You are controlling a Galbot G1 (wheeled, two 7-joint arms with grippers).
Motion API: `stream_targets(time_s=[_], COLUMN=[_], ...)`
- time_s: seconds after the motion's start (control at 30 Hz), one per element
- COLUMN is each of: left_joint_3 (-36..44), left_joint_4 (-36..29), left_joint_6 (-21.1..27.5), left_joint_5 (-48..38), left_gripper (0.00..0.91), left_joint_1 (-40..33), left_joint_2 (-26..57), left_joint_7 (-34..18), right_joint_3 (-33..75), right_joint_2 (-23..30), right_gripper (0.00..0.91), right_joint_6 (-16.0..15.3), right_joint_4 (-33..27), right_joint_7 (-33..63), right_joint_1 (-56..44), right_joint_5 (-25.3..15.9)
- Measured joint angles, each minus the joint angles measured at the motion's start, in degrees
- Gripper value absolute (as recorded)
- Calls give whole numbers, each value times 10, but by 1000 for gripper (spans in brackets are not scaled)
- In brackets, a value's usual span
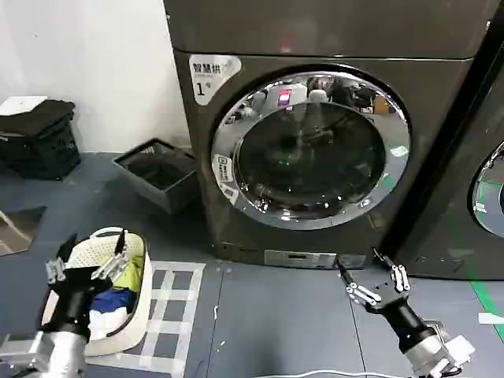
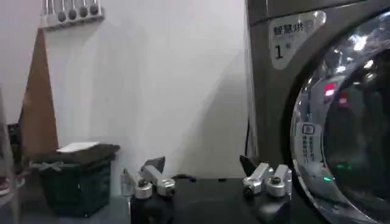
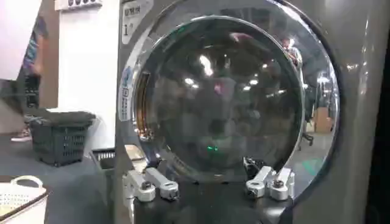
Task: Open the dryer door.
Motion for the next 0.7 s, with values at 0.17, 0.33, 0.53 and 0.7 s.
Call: stream_targets(time_s=[0.17,0.33,0.53,0.7], left_joint_3=[0,0,0,0], left_joint_4=[0,0,0,0], left_joint_6=[0,0,0,-1], left_joint_5=[2,6,8,11], left_gripper=[907,907,907,907], left_joint_1=[2,6,8,11], left_joint_2=[-1,-1,-2,-4], left_joint_7=[0,0,0,1], right_joint_3=[-13,-33,-59,-86], right_joint_2=[-27,-57,-87,-108], right_gripper=[907,907,907,907], right_joint_6=[10,14,13,9], right_joint_4=[-20,-48,-78,-98], right_joint_7=[9,15,25,31], right_joint_1=[28,66,114,157], right_joint_5=[8,12,27,35])
